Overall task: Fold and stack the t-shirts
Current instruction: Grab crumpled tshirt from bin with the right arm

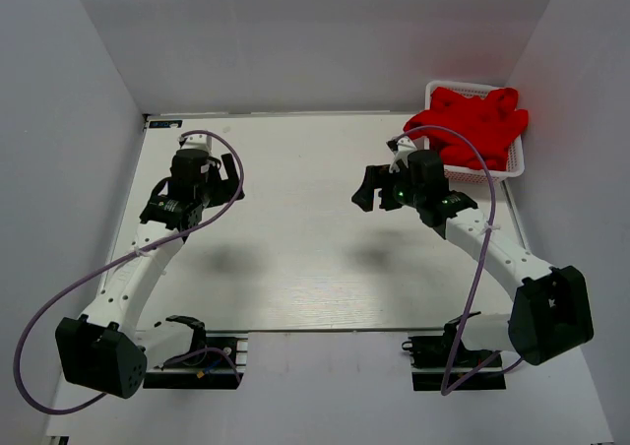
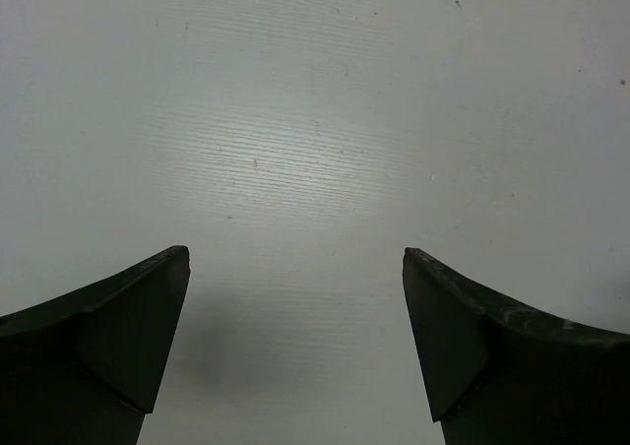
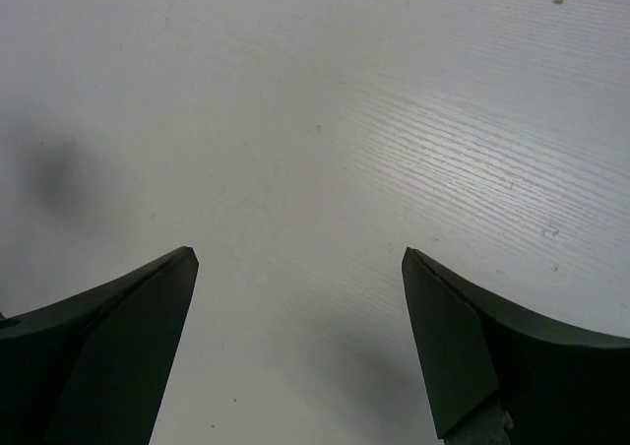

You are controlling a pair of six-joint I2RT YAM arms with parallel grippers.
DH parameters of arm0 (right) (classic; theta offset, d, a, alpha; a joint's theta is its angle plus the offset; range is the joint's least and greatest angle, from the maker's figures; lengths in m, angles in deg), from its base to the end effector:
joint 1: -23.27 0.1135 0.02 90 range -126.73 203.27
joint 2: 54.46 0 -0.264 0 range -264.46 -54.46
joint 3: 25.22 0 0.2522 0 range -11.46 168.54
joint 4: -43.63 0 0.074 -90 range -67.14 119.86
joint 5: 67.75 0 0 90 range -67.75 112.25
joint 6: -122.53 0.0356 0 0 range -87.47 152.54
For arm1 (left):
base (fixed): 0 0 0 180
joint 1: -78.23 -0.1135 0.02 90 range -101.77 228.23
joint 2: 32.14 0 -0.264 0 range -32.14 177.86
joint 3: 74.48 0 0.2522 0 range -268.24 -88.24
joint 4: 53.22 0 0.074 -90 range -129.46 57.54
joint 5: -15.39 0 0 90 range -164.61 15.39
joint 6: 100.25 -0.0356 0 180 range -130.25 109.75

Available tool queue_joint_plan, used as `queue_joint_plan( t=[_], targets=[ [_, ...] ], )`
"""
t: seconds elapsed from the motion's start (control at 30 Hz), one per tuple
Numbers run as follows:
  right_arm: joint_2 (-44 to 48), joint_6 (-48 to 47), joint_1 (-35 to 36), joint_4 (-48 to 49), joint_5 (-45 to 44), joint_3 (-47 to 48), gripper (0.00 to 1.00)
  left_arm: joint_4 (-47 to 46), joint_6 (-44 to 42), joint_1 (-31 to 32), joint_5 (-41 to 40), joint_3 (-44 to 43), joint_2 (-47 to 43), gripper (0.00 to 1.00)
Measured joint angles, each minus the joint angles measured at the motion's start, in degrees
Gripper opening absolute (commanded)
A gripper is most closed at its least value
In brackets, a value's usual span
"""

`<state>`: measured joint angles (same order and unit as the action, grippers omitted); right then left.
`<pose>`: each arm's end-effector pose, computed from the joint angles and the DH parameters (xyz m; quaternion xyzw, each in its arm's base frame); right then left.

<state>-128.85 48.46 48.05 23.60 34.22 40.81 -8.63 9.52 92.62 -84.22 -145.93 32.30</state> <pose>0.2640 0.1300 0.2794 -0.1191 0.8476 0.2611 0.4464 0.2367 -0.0546 0.3159 -0.0789 0.8913 -0.0574 0.4428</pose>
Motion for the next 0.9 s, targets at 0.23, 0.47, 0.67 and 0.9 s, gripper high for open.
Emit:
queue_joint_plan(
  t=[0.23,0.47,0.67,0.9],
  targets=[
    [-0.07,-0.09,0.00,0.52,1.36,0.02,0.90,-0.07,0.24,0.00,0.04,0.17,-0.02,1.00],
    [-1.16,-1.99,-0.02,-1.97,-2.43,2.54,0.90,-0.39,0.24,0.00,0.24,0.22,0.63,1.00],
    [-10.25,-3.23,-2.67,-12.68,-15.08,18.99,0.90,-0.74,0.26,0.00,2.43,0.20,1.92,1.00],
    [-17.59,-8.98,-11.21,-19.17,-22.21,31.45,0.90,-0.85,0.22,0.00,3.13,0.20,2.54,1.00]
  ],
)
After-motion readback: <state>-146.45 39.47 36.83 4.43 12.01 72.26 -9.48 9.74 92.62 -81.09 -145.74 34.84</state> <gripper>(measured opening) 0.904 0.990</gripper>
